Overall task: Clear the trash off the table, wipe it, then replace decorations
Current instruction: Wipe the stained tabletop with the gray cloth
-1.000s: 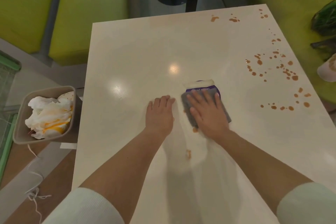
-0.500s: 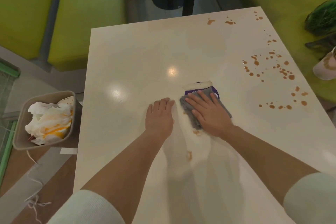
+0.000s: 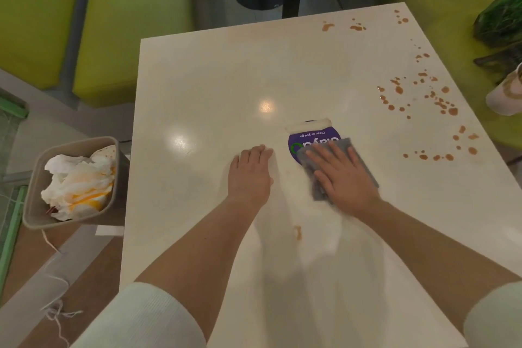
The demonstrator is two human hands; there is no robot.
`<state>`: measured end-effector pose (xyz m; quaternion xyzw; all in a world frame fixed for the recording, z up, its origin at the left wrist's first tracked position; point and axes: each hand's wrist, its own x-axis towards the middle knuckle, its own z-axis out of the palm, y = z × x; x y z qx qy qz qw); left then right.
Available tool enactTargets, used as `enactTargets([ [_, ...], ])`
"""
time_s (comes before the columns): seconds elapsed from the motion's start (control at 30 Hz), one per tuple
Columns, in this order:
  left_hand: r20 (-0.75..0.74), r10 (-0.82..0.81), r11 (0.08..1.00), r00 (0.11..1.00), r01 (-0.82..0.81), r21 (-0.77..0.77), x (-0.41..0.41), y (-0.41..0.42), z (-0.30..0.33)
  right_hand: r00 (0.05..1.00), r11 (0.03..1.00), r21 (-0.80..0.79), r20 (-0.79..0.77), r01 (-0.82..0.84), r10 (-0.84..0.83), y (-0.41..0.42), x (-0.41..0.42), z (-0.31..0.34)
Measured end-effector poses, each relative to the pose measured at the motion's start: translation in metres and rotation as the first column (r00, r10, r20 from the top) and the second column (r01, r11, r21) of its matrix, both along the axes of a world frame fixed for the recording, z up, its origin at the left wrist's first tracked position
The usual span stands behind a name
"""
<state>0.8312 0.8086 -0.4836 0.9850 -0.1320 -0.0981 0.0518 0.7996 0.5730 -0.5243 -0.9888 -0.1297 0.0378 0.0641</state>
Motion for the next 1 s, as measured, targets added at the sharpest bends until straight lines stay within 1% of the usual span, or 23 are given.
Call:
enactTargets([
  [0.07,0.009,0.002,1.000,1.000,-0.002,-0.004,-0.001,0.000,-0.001,0.985,0.986,0.004,-0.044,0.169,-0.168,-0.003,0.013,0.004],
  [0.13,0.014,0.002,1.000,1.000,-0.002,-0.009,-0.002,0.000,-0.002,0.960,0.960,0.032,-0.052,0.278,-0.276,0.020,0.015,0.006],
  [0.17,0.012,0.002,1.000,1.000,-0.002,-0.012,-0.001,0.000,-0.003,0.960,0.960,0.047,-0.051,0.278,-0.275,0.035,0.010,0.008],
  [0.23,0.004,0.001,1.000,1.000,-0.001,-0.017,0.000,0.001,-0.002,0.985,0.984,0.067,-0.048,0.168,-0.165,0.057,-0.008,0.008],
  [0.3,0.000,-0.010,1.000,1.000,0.010,-0.017,0.001,0.002,-0.002,0.998,0.996,0.077,-0.048,0.043,-0.040,0.052,-0.024,0.008],
  [0.33,-0.001,-0.009,1.000,1.000,0.009,-0.019,0.001,0.002,-0.002,0.999,0.998,0.062,-0.050,0.013,-0.010,0.043,-0.025,0.009],
  [0.37,-0.003,-0.009,1.000,1.000,0.009,-0.020,0.001,0.002,-0.002,0.999,0.999,0.038,-0.047,0.020,-0.018,0.032,-0.023,0.008],
  [0.4,-0.007,-0.006,1.000,1.000,0.005,-0.019,0.001,0.002,-0.002,0.997,0.998,0.018,-0.043,0.063,-0.062,0.021,-0.018,0.007],
  [0.47,-0.014,-0.007,1.000,1.000,0.006,-0.017,-0.001,0.002,-0.004,0.971,0.973,0.017,-0.060,0.231,-0.230,0.013,-0.005,0.006],
  [0.53,-0.021,-0.006,1.000,1.000,0.006,-0.020,-0.002,0.003,-0.005,0.928,0.928,0.054,-0.077,0.369,-0.364,0.034,0.002,0.006],
  [0.57,-0.029,-0.005,1.000,1.000,0.004,-0.022,-0.002,0.003,-0.005,0.924,0.923,0.066,-0.073,0.379,-0.375,0.051,-0.001,0.008],
  [0.6,-0.032,-0.013,1.000,0.999,0.013,-0.017,-0.001,0.003,-0.005,0.939,0.937,0.076,-0.064,0.341,-0.337,0.068,-0.009,0.009],
  [0.67,-0.026,-0.032,0.999,0.999,0.032,0.003,-0.001,0.006,-0.006,0.983,0.979,0.086,-0.046,0.184,-0.180,0.087,-0.032,0.007],
  [0.7,-0.021,-0.042,0.999,0.999,0.042,0.009,0.000,0.007,-0.005,0.993,0.990,0.086,-0.043,0.109,-0.106,0.084,-0.042,0.006],
  [0.73,-0.020,-0.054,0.998,0.998,0.055,0.015,0.000,0.008,-0.005,0.997,0.994,0.085,-0.044,0.070,-0.067,0.075,-0.048,0.006],
  [0.77,-0.022,-0.062,0.998,0.998,0.062,0.015,0.000,0.009,-0.005,0.997,0.994,0.077,-0.043,0.073,-0.070,0.062,-0.051,0.005],
  [0.8,-0.029,-0.065,0.998,0.997,0.065,0.016,-0.001,0.010,-0.004,0.993,0.991,0.062,-0.049,0.115,-0.112,0.050,-0.053,0.003],
  [0.87,-0.035,-0.067,0.998,0.997,0.068,0.019,-0.002,0.011,-0.003,0.963,0.965,0.034,-0.076,0.260,-0.257,0.030,-0.052,0.002],
  [0.93,-0.034,-0.065,0.998,0.997,0.065,0.013,-0.003,0.012,-0.003,0.928,0.930,0.037,-0.087,0.367,-0.363,0.034,-0.052,0.003],
  [1.0,-0.041,-0.054,0.999,0.998,0.054,-0.004,-0.003,0.013,-0.004,0.919,0.918,0.071,-0.090,0.390,-0.384,0.061,-0.059,0.006],
])
